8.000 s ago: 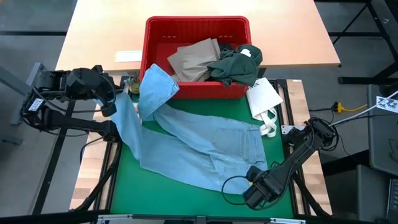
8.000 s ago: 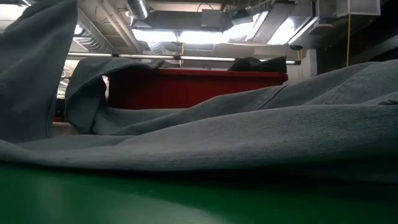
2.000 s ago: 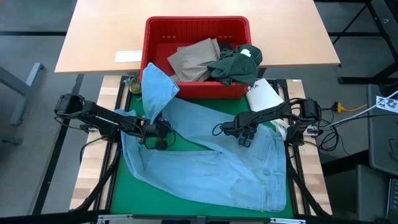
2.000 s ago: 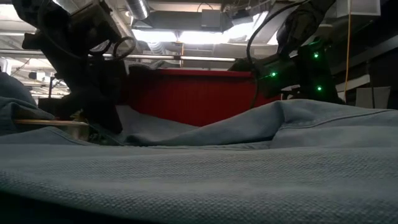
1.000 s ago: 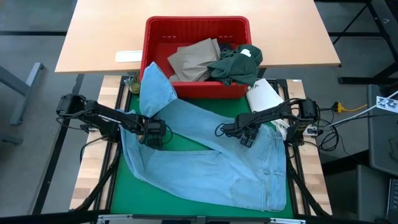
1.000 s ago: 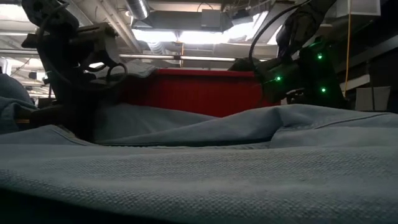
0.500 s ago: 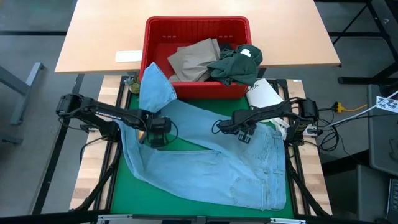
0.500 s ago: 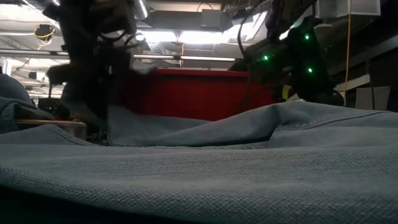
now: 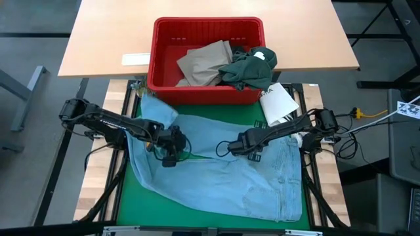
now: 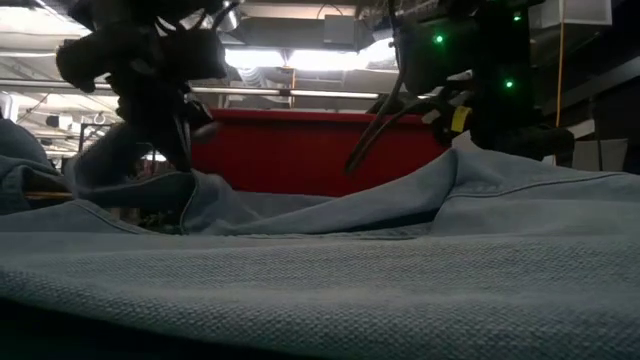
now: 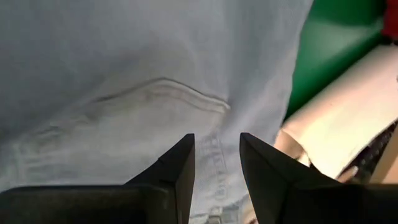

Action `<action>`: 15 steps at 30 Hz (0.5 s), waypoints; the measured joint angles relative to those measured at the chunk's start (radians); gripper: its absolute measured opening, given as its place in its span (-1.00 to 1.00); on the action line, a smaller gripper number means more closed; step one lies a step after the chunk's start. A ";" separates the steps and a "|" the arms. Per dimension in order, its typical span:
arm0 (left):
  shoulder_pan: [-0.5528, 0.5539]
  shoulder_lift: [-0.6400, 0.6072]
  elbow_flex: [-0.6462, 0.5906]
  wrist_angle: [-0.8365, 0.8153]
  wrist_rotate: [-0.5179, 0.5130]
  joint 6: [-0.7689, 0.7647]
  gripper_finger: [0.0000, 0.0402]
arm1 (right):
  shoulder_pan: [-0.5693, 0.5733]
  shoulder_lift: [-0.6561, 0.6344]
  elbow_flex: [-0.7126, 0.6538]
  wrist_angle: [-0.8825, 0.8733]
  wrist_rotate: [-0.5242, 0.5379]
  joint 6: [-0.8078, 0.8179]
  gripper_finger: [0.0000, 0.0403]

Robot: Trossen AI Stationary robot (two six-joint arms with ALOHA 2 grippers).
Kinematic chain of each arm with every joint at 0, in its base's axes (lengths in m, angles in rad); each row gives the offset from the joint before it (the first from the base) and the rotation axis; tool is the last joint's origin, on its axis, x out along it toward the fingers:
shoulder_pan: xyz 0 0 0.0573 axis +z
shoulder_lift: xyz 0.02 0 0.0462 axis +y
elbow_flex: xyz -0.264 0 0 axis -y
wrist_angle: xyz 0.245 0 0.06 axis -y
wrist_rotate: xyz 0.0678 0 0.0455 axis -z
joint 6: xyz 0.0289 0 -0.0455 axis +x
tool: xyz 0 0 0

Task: Fold Laundry from Bin
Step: Fold the blue pants

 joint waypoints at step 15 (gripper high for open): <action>-0.011 0.000 0.000 -0.170 -0.143 0.011 -0.99 | -0.004 0.000 0.000 0.018 0.000 -0.001 -0.37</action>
